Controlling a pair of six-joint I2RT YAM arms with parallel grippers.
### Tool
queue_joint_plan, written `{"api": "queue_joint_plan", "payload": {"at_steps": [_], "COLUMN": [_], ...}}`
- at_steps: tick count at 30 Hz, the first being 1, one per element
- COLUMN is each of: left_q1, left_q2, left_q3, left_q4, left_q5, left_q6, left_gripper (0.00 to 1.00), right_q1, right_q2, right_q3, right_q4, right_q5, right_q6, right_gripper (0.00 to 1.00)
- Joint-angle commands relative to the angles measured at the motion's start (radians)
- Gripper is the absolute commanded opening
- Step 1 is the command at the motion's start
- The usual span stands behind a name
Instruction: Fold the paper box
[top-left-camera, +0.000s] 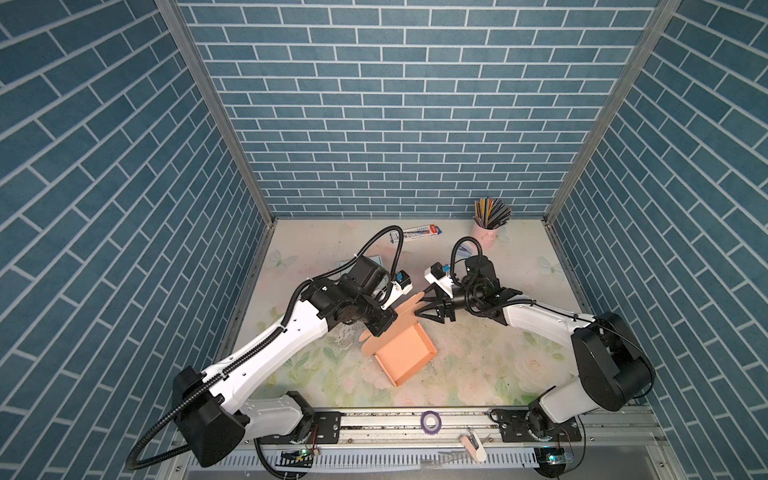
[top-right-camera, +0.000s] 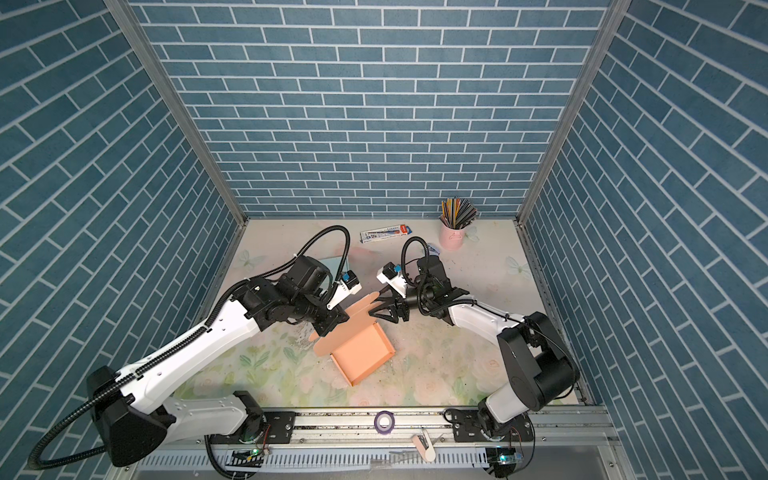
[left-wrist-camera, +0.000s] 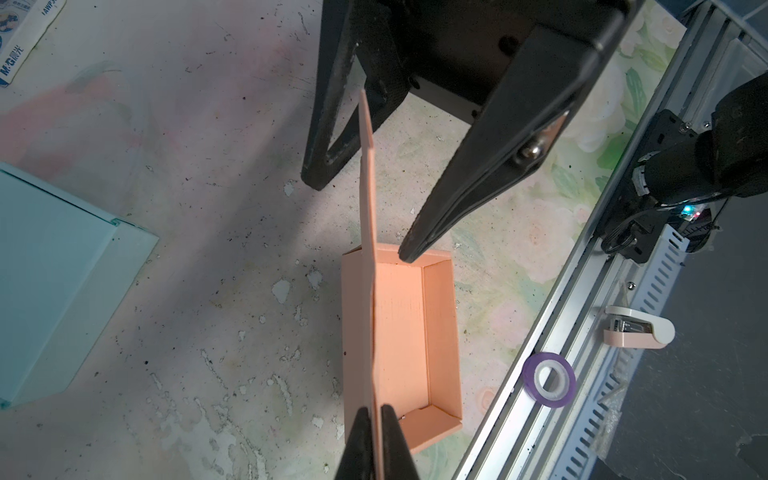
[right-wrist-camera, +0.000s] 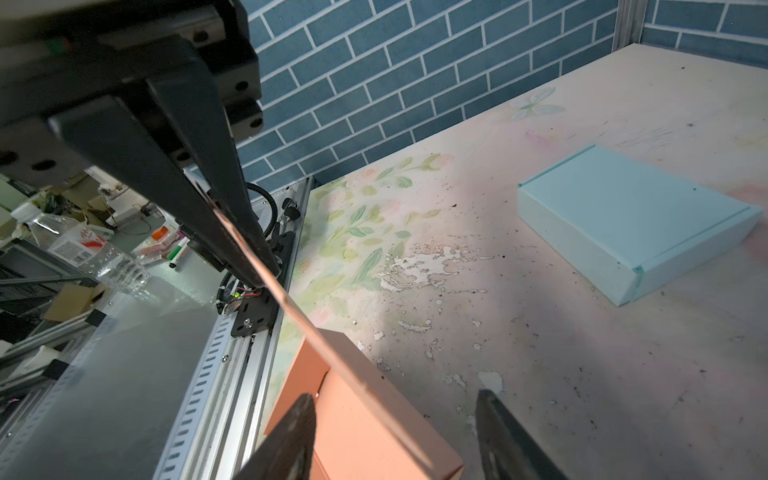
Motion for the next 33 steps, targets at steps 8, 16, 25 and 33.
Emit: {"api": "queue_joint_plan", "payload": {"at_steps": [8, 16, 25, 33], "left_q1": [-0.004, -0.004, 0.0, 0.107], "left_q2": [0.003, 0.002, -0.032, -0.154], "left_q3": [0.009, 0.002, -0.063, -0.192], "left_q4": [0.002, 0.012, 0.086, 0.281], "left_q5": [-0.048, -0.088, -0.149, -0.017], "left_q6": [0.0, -0.025, -0.148, -0.29], "left_gripper": [0.09, 0.14, 0.37, 0.87], "right_q1": [0.006, 0.005, -0.009, -0.055], "right_q2": [0.027, 0.032, 0.012, -0.05], "right_q3": [0.033, 0.045, 0.036, -0.07], "right_q4": [-0.071, -0.123, -0.182, -0.048], "right_q5": [0.022, 0.036, 0.067, 0.123], "right_q6": [-0.104, -0.132, -0.162, -0.067], "right_gripper": [0.3, 0.18, 0.08, 0.04]}}
